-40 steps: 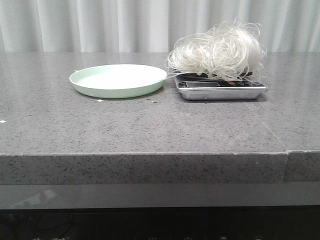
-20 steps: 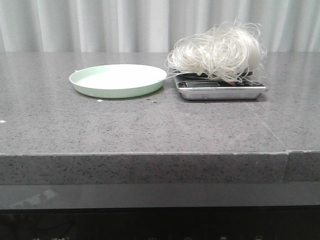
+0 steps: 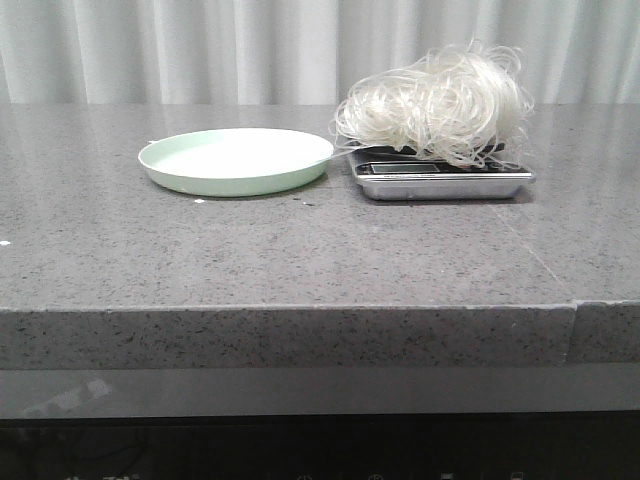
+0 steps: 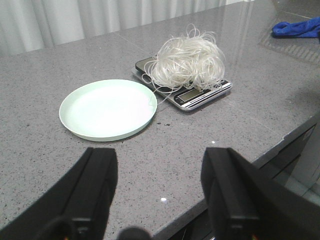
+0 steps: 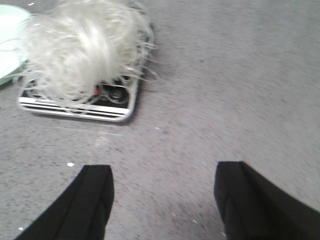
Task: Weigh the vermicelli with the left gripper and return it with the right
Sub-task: 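Withdraw the left gripper and let the vermicelli rest on the scale, then lower the right gripper onto the vermicelli on the scale and close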
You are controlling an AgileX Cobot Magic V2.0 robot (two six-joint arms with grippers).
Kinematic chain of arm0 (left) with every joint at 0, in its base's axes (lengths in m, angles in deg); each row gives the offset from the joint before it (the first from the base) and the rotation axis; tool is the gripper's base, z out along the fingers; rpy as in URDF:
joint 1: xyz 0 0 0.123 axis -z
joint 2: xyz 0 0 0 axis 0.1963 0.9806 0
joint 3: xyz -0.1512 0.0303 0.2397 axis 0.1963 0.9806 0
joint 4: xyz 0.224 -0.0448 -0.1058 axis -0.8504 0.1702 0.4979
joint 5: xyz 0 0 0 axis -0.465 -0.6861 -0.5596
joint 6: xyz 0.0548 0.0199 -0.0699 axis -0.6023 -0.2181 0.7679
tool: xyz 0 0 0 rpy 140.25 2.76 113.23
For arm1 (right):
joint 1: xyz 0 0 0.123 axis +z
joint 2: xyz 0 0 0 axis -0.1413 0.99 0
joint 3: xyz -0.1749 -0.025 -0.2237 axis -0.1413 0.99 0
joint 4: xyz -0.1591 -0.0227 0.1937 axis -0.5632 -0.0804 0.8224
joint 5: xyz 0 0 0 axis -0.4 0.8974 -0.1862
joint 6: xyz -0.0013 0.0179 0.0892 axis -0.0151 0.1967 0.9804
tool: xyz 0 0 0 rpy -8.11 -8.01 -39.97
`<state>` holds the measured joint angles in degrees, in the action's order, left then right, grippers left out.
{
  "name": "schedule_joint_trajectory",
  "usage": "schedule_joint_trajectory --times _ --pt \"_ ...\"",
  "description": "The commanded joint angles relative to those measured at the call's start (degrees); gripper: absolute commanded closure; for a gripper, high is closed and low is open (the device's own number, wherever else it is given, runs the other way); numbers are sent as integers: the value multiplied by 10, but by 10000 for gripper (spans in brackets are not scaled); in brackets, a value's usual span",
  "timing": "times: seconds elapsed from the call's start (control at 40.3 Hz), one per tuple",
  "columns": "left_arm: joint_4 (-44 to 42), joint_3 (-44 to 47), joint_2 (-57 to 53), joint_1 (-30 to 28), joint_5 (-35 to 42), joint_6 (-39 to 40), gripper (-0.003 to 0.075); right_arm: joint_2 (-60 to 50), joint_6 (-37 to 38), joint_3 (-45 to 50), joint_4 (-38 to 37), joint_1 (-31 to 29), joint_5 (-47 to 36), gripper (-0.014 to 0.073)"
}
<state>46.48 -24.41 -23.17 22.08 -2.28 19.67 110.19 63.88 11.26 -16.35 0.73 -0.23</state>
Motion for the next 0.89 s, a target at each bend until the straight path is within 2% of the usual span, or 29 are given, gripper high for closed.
schedule_joint_trajectory --times 0.0,0.323,0.571,0.868 --pt "8 -15 3 0 46 4 259 52 -21 -61 8 27 -18 44" --pt "8 -15 3 0 46 4 259 227 -21 -199 30 80 -12 44" --pt "8 -15 3 0 46 4 259 345 -22 -288 25 80 -24 44" --pt "8 -15 3 0 46 4 259 451 -22 -350 23 80 -52 44"
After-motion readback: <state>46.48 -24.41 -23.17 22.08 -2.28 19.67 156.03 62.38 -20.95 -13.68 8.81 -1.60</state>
